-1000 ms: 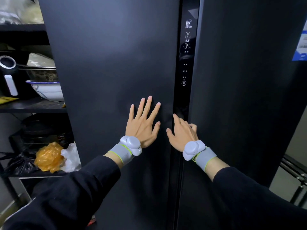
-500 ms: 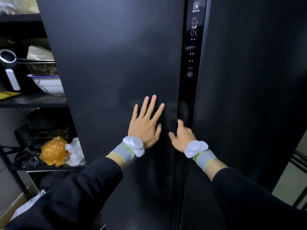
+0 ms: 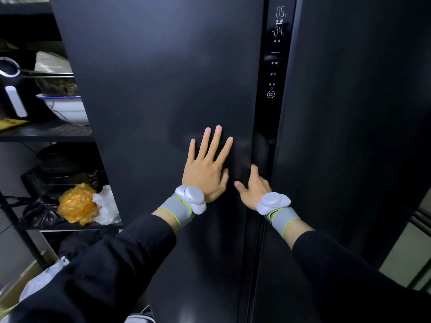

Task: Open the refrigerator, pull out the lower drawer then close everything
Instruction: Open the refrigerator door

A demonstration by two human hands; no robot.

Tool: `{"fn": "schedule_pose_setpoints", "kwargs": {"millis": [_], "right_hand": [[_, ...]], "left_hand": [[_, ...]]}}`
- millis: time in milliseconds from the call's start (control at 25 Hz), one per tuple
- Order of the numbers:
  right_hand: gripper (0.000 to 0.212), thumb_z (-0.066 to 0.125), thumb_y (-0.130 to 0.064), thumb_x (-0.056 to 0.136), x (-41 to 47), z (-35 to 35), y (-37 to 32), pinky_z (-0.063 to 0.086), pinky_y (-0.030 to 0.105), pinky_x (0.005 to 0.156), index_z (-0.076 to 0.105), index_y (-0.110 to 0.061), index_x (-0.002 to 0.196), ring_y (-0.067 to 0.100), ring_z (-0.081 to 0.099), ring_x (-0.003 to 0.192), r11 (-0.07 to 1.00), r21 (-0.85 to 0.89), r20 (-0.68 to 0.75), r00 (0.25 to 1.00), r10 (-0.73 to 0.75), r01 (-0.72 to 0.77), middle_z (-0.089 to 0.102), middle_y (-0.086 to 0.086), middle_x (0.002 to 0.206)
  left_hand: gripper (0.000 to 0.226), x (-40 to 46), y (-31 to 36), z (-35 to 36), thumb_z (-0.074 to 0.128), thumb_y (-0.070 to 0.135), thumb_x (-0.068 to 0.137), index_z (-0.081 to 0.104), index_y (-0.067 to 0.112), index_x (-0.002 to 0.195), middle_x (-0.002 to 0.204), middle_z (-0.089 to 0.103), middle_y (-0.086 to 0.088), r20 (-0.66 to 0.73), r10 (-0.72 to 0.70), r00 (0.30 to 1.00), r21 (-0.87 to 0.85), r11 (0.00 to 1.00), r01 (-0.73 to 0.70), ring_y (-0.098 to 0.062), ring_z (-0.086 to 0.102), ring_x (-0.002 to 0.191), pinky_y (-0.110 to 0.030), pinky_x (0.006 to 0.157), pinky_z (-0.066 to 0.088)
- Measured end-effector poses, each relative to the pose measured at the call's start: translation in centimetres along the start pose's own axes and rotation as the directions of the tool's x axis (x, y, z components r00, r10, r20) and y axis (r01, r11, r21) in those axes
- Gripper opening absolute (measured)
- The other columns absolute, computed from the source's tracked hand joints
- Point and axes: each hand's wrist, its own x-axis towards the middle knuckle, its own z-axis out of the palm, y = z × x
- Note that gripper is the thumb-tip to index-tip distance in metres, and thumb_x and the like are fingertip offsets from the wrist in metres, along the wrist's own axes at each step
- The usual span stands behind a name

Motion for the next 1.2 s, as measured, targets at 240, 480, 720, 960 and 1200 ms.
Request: {"fn": "schedule_pose_setpoints", "kwargs": {"millis": [240, 480, 720, 960, 1200], "right_hand": [[0.073, 0.050, -0.029, 0.097, -0.4, 0.2, 0.1, 0.036, 0.045, 0.102, 0.004, -0.015, 0.152, 0.040, 0.038, 0.132, 1.000, 0.003, 0.014, 1.000, 0.009, -0.009, 0.036, 0.022, 0.147], [0.067, 0.048, -0.024, 0.099, -0.5, 0.5, -0.1, 0.039, 0.045, 0.097, 0.007, -0.015, 0.152, 0.040, 0.045, 0.125, 1.000, -0.007, -0.033, 0.999, 0.003, -0.003, 0.041, 0.022, 0.141], [0.061, 0.046, -0.025, 0.100, -2.0, 1.1, 0.6, 0.042, 0.044, 0.089, 0.014, -0.014, 0.150, 0.041, 0.051, 0.117, 1.000, 0.006, -0.104, 0.994, -0.029, 0.030, 0.047, 0.022, 0.134], [0.063, 0.054, -0.028, 0.096, -3.8, -0.1, 0.7, 0.045, 0.043, 0.089, 0.019, -0.016, 0.147, 0.041, 0.053, 0.115, 0.996, 0.045, -0.082, 0.994, -0.068, 0.072, 0.056, 0.019, 0.128], [0.076, 0.053, -0.062, 0.080, -6.7, -1.2, 0.7, 0.049, 0.039, 0.077, 0.014, -0.040, 0.142, 0.035, 0.061, 0.091, 0.989, 0.127, -0.098, 0.993, -0.067, 0.079, 0.070, 0.012, 0.091]], "left_hand": [[0.089, 0.0, -0.1, 0.1, 0.062, 0.032, 0.081, 0.012, 0.023, 0.155, 0.163, 0.001, -0.011, 0.024, 0.016, 1.000, 0.065, 0.998, -0.018, -0.033, 0.001, 0.149, -0.056, 0.117, 0.017], [0.102, 0.2, -0.5, 0.1, 0.074, 0.023, 0.077, 0.007, 0.026, 0.155, 0.163, 0.001, -0.010, 0.041, 0.017, 0.999, 0.134, 0.991, -0.023, -0.032, 0.002, 0.149, -0.053, 0.117, 0.019], [0.102, -1.0, -0.7, -0.3, 0.074, 0.017, 0.077, 0.008, 0.027, 0.155, 0.163, 0.004, -0.010, 0.001, 0.060, 0.998, 0.158, 0.986, -0.059, -0.032, 0.006, 0.149, -0.052, 0.117, 0.021], [0.100, -2.4, 0.2, -2.4, 0.070, 0.009, 0.074, 0.013, 0.027, 0.154, 0.163, 0.008, -0.009, -0.024, 0.002, 1.000, 0.050, 0.999, -0.001, -0.032, 0.010, 0.149, -0.050, 0.114, 0.028], [0.084, -4.2, 2.4, -5.7, 0.059, 0.031, 0.081, 0.018, 0.018, 0.153, 0.162, 0.012, -0.011, -0.053, -0.132, 0.990, -0.088, 0.988, 0.127, -0.030, 0.014, 0.148, -0.050, 0.114, 0.027]]}}
